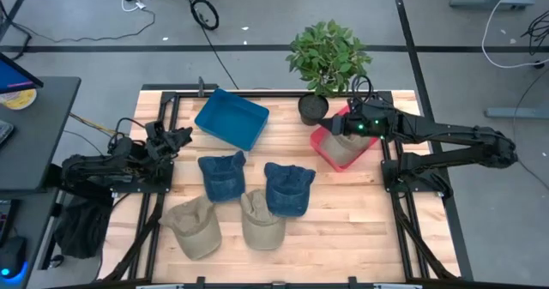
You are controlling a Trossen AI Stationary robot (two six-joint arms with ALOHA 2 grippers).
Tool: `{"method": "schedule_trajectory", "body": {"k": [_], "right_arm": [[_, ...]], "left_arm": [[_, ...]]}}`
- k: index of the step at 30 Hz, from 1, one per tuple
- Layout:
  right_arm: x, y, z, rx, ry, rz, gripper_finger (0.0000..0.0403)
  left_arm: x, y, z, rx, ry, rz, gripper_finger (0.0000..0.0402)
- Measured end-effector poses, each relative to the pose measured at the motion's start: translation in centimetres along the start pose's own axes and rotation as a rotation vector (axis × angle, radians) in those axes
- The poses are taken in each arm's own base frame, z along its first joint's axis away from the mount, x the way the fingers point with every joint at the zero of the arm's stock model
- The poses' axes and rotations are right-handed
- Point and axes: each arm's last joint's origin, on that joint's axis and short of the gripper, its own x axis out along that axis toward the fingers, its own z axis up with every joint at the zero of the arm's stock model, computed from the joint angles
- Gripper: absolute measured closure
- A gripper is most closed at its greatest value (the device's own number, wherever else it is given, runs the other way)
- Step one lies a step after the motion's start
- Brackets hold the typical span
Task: Pick & Place hat
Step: Put the left brown cap into the red bin
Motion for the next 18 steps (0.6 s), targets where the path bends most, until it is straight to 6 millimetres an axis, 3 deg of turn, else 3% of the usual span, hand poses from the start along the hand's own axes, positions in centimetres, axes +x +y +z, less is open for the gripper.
{"method": "schedule_trajectory", "body": {"k": [9, 18], "right_arm": [[0.04, -0.10, 0.14, 0.001, -0.012, -0.008, 0.0152], [0.04, -0.09, 0.14, 0.006, -0.012, -0.008, 0.0152]], "left_arm": [[0.00, -0.07, -0.06, -0.032, 0.022, -0.019, 0.0399], [-0.01, -0.96, 0.09, -0.093, 0.106, -0.160, 0.0399]]}}
